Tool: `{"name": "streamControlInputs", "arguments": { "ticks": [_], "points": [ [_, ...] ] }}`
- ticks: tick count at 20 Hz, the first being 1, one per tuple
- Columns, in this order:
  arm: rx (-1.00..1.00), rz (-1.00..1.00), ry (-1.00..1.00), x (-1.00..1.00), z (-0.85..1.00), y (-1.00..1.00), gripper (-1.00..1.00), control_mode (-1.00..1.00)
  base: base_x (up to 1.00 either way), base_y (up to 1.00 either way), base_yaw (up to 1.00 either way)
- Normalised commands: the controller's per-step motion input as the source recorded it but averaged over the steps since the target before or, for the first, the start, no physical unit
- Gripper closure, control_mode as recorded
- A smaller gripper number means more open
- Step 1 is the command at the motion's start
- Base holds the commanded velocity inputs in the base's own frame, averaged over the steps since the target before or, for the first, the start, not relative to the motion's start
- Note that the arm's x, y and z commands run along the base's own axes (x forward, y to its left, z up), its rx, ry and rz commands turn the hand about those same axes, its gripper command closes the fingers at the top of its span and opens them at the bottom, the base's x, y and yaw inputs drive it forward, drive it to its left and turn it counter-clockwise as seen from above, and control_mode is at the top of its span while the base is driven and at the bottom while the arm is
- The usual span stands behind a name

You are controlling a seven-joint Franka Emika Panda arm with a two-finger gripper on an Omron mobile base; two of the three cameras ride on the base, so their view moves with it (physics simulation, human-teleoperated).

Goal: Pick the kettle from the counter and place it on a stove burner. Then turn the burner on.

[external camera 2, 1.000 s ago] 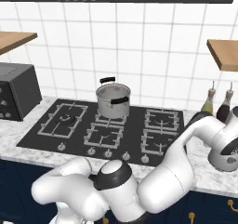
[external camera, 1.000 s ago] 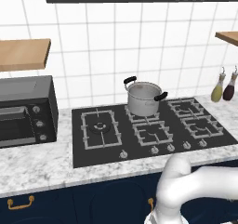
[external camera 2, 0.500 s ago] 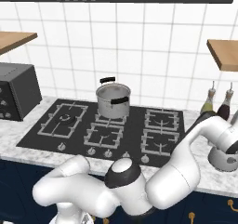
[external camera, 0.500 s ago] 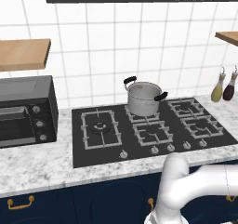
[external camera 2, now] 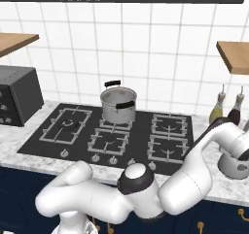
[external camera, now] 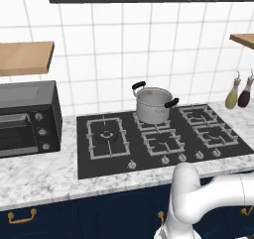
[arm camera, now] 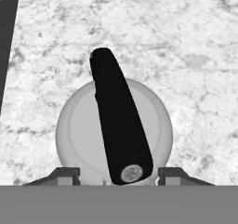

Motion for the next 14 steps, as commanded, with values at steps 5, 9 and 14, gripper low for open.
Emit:
{"name": "streamControlInputs", "arguments": {
  "ticks": [5, 9, 14],
  "points": [
    [0.0, 0.0, 0.0, 0.01, -0.27, 0.0, 1.0, -1.0, 0.0, 0.0, 0.0],
    [0.0, 0.0, 0.0, -0.05, 0.0, 0.03, 1.0, -1.0, 0.0, 0.0, 0.0],
    [-0.02, 0.03, -0.07, -0.32, 0.01, 0.6, 1.0, -1.0, 0.0, 0.0, 0.0]
  ]
}}
